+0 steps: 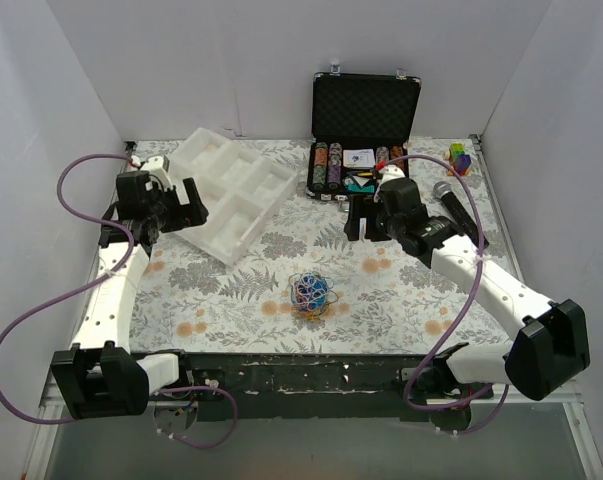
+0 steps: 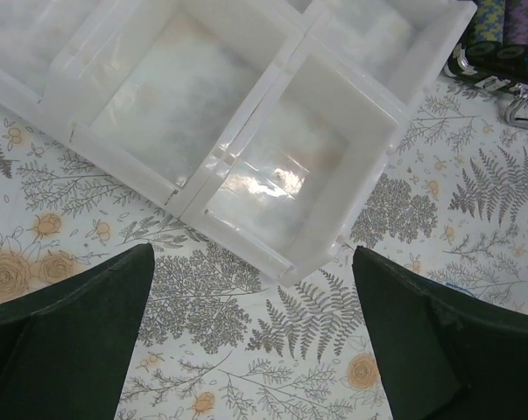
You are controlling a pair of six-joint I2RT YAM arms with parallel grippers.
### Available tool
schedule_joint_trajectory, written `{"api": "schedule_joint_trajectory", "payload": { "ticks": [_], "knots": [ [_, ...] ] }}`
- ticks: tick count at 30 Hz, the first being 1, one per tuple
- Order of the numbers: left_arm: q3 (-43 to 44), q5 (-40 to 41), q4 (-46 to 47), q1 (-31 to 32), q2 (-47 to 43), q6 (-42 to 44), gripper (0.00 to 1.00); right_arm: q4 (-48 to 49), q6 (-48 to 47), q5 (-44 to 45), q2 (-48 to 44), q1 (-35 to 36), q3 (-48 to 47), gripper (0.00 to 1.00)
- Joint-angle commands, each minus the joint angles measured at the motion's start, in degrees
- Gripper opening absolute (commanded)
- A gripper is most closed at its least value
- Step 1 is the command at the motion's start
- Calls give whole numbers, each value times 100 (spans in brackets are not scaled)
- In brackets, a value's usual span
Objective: Untangle the cables
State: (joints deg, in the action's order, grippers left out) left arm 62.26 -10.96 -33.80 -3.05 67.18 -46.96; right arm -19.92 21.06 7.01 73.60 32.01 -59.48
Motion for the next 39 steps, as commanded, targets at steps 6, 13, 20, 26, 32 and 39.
{"api": "schedule_joint_trajectory", "payload": {
  "ticks": [6, 13, 20, 26, 32, 39],
  "knots": [
    [-487, -232, 1051, 539, 136, 292, 98, 568, -137, -94, -48, 7, 394, 85],
    [-619, 375, 1508, 1254, 840, 547, 98, 797, -348, -165, 418, 410, 403, 94],
    [-487, 315, 1701, 1640, 1447, 661, 98, 1341, -550, -94, 593, 1105, 534, 95],
    [-653, 15, 1824, 1886, 1439, 732, 98, 1465, -515, 117, 1059, 1860, 622, 95],
    [-864, 287, 2035, 2212, 1526, 882, 98, 1544, -322, 293, 1192, 2265, 973, 96],
    [-1216, 876, 2351, 2607, 1676, 1057, 96, 1676, -76, 337, 937, 2415, 1369, 93]
  ]
}}
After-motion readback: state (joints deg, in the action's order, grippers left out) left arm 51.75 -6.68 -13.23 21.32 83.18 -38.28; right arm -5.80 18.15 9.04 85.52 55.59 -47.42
